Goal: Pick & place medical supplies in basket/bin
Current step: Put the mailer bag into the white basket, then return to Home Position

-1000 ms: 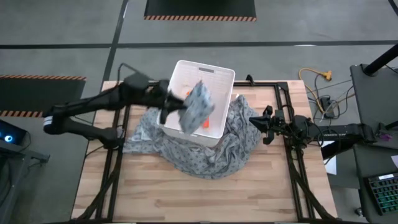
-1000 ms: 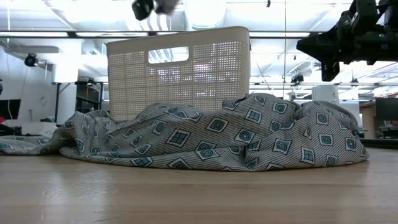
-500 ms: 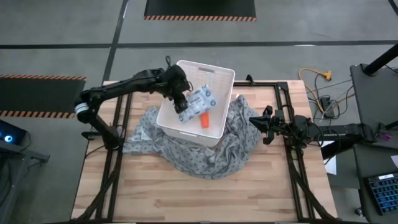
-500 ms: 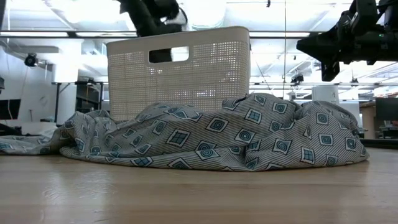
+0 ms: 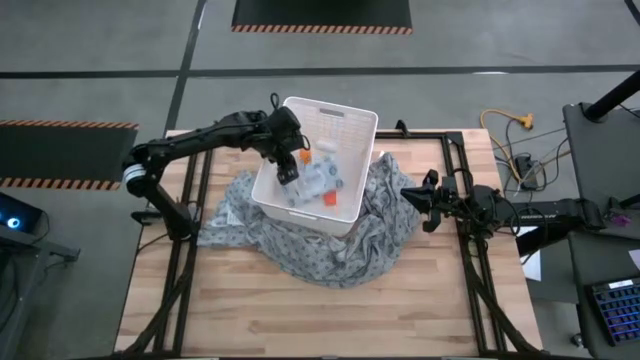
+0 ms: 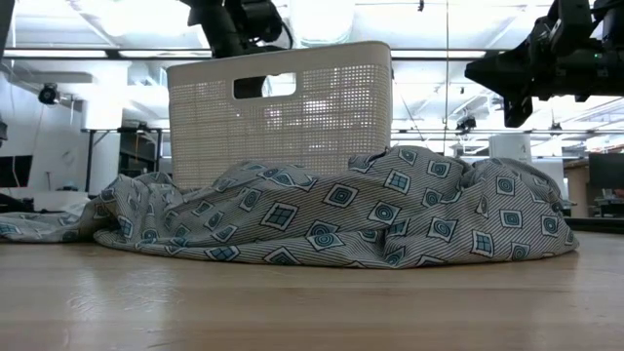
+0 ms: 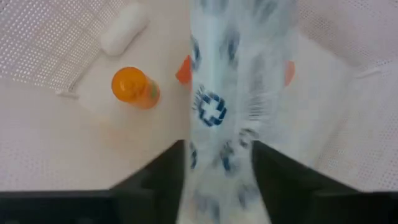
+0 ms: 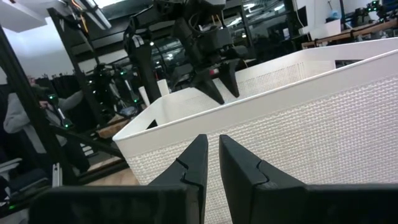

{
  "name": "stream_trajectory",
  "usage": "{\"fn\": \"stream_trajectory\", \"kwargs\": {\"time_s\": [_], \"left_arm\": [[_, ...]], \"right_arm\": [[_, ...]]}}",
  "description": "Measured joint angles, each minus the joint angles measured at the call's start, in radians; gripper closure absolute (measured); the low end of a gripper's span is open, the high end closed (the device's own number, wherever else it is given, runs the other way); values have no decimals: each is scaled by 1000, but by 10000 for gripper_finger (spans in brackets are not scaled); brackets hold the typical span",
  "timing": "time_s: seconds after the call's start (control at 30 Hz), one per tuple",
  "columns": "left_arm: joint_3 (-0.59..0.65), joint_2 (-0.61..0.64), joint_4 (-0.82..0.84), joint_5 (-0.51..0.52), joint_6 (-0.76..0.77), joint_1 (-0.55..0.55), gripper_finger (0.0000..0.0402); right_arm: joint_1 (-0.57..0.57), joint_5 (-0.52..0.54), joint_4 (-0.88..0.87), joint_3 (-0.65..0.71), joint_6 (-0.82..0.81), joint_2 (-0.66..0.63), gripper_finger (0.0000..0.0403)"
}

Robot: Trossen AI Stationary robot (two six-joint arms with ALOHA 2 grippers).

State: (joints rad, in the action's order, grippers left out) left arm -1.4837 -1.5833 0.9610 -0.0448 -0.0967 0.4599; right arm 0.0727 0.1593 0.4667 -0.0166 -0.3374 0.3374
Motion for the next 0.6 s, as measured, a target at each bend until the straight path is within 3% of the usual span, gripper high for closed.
{"fn": "stream_trajectory", "kwargs": {"time_s": [0.13, 0.23, 0.4, 0.5, 0.6], "left_arm": [[-13, 0, 4, 0, 0, 0, 159], [-50, 14, -16, -6, 3, -1, 133], [-40, 140, -307, -72, -14, -10, 149], [56, 251, -566, -184, 9, -10, 172], [200, 369, -778, -234, 63, -10, 196]], "right_arm": [[0, 0, 0, 0, 0, 0, 369], [0, 0, 0, 0, -1, 0, 369], [0, 0, -1, 0, -2, -1, 369], [0, 0, -2, 0, -3, -1, 369], [0, 0, -4, 0, -3, -1, 369]]}}
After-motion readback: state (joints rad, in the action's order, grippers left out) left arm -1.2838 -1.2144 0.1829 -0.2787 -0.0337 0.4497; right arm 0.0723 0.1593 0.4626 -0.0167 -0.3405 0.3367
